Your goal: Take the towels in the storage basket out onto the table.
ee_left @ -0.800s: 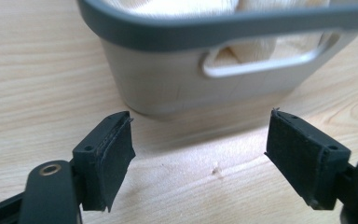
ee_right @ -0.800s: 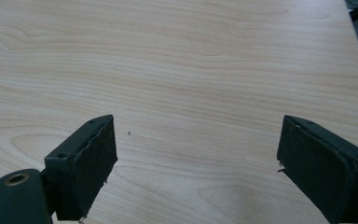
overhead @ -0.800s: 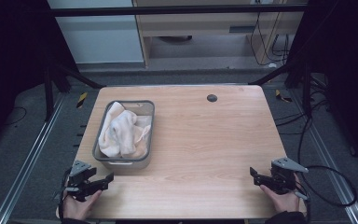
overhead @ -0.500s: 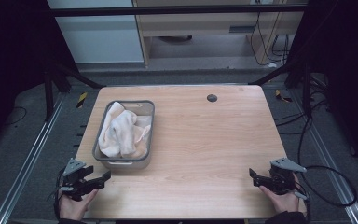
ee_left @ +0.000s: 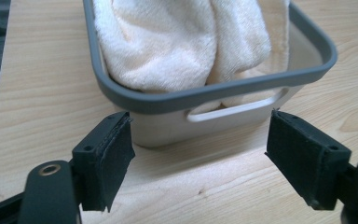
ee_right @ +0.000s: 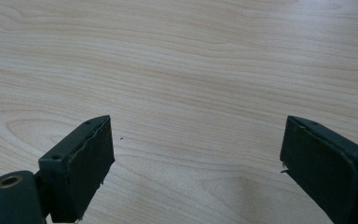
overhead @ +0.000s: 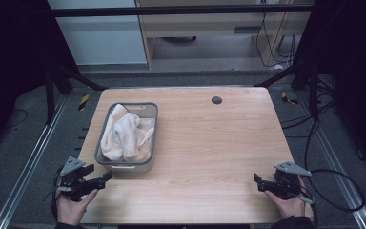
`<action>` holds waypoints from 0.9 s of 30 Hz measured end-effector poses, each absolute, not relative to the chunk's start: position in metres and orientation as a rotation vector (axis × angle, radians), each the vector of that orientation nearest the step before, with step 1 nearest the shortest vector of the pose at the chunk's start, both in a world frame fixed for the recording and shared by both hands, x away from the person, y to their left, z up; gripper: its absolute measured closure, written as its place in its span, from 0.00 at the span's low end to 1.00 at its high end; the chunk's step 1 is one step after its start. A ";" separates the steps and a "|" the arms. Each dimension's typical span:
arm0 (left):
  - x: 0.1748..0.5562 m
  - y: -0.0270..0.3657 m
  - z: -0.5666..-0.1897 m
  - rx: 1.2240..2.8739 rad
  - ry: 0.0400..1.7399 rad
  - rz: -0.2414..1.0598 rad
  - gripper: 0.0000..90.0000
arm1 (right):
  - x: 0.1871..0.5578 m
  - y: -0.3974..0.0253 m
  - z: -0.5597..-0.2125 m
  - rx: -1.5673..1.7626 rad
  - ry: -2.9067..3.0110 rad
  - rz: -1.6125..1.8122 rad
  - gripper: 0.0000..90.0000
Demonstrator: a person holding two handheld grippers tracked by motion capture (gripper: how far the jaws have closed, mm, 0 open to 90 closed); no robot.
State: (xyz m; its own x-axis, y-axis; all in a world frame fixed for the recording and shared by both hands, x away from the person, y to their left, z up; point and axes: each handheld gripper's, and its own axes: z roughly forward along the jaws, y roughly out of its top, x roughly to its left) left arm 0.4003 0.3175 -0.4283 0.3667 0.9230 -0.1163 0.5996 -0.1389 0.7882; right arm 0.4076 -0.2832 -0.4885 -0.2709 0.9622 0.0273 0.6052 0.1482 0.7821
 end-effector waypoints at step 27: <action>0.429 0.309 -0.383 1.906 1.256 0.527 0.21 | 0.408 -0.284 -0.489 1.482 1.949 0.941 0.11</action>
